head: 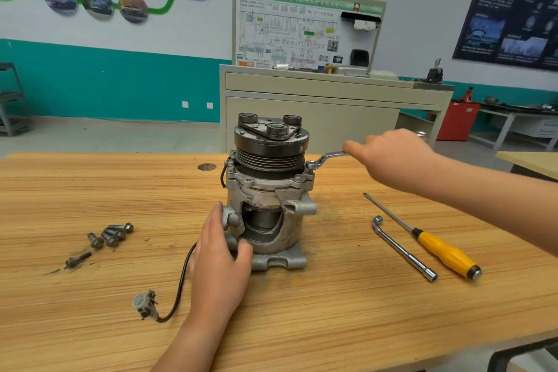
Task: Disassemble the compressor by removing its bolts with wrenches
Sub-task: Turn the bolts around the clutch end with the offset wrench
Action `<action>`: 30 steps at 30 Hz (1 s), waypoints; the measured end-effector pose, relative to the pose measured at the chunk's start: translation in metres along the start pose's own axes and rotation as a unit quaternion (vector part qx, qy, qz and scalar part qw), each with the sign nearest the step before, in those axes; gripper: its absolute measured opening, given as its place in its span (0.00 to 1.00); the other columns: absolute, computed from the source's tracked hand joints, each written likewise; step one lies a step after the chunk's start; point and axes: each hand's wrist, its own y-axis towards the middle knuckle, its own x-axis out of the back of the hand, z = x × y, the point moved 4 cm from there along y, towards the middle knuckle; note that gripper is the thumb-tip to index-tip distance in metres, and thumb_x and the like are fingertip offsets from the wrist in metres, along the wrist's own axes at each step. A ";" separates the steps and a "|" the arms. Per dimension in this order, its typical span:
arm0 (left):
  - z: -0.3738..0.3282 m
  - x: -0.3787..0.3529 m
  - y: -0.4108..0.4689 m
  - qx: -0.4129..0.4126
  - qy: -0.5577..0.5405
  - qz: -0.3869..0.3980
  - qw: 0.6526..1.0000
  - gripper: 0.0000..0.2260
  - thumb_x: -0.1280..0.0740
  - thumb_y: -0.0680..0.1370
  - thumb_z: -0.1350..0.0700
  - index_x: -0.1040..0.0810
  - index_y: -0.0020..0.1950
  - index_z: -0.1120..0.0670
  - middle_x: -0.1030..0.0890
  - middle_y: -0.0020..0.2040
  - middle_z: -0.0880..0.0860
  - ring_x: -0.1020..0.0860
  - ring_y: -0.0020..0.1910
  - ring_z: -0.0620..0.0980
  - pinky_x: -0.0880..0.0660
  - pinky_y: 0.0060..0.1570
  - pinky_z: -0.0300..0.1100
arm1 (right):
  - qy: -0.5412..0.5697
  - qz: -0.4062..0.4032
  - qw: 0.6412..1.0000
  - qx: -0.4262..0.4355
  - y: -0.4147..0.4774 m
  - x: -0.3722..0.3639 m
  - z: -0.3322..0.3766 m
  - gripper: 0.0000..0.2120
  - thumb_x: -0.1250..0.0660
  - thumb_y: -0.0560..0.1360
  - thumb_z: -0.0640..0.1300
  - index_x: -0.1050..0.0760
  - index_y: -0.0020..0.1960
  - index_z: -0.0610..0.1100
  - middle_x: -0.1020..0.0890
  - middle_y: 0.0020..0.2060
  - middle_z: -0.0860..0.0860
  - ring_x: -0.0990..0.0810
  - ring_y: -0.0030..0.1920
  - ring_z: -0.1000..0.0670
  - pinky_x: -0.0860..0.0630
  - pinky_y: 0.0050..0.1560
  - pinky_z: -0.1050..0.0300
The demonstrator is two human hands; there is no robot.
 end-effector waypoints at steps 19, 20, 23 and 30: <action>0.002 0.001 0.001 -0.002 0.012 -0.003 1.000 0.31 0.37 0.76 0.60 0.46 0.77 0.53 0.40 0.75 0.49 0.41 0.73 0.48 0.42 0.71 0.55 | 0.302 -0.194 0.919 -0.163 -0.018 0.010 0.000 0.12 0.48 0.81 0.44 0.33 0.61 0.41 0.34 0.25 0.52 0.36 0.24 0.51 0.44 0.25 0.58; 0.001 0.001 0.001 -0.002 0.012 -0.003 1.000 0.31 0.37 0.76 0.60 0.46 0.77 0.53 0.40 0.75 0.49 0.41 0.73 0.48 0.42 0.71 0.55 | 0.263 -0.143 0.941 -0.155 -0.025 0.010 0.002 0.11 0.48 0.81 0.44 0.34 0.61 0.43 0.34 0.25 0.52 0.36 0.25 0.51 0.44 0.24 0.58; 0.000 0.001 0.000 -0.004 0.011 -0.004 1.000 0.31 0.37 0.76 0.61 0.46 0.77 0.53 0.40 0.75 0.49 0.41 0.74 0.48 0.43 0.71 0.54 | 0.190 -0.037 0.973 -0.126 -0.037 0.010 0.013 0.12 0.46 0.79 0.41 0.35 0.62 0.48 0.32 0.28 0.52 0.33 0.28 0.50 0.37 0.26 0.58; 0.000 0.002 -0.001 0.004 0.010 -0.001 1.000 0.31 0.37 0.76 0.60 0.47 0.77 0.52 0.40 0.75 0.49 0.42 0.74 0.48 0.43 0.71 0.55 | 0.100 0.020 0.990 -0.099 -0.041 0.034 0.031 0.19 0.45 0.75 0.34 0.35 0.64 0.46 0.36 0.28 0.51 0.39 0.26 0.53 0.42 0.22 0.59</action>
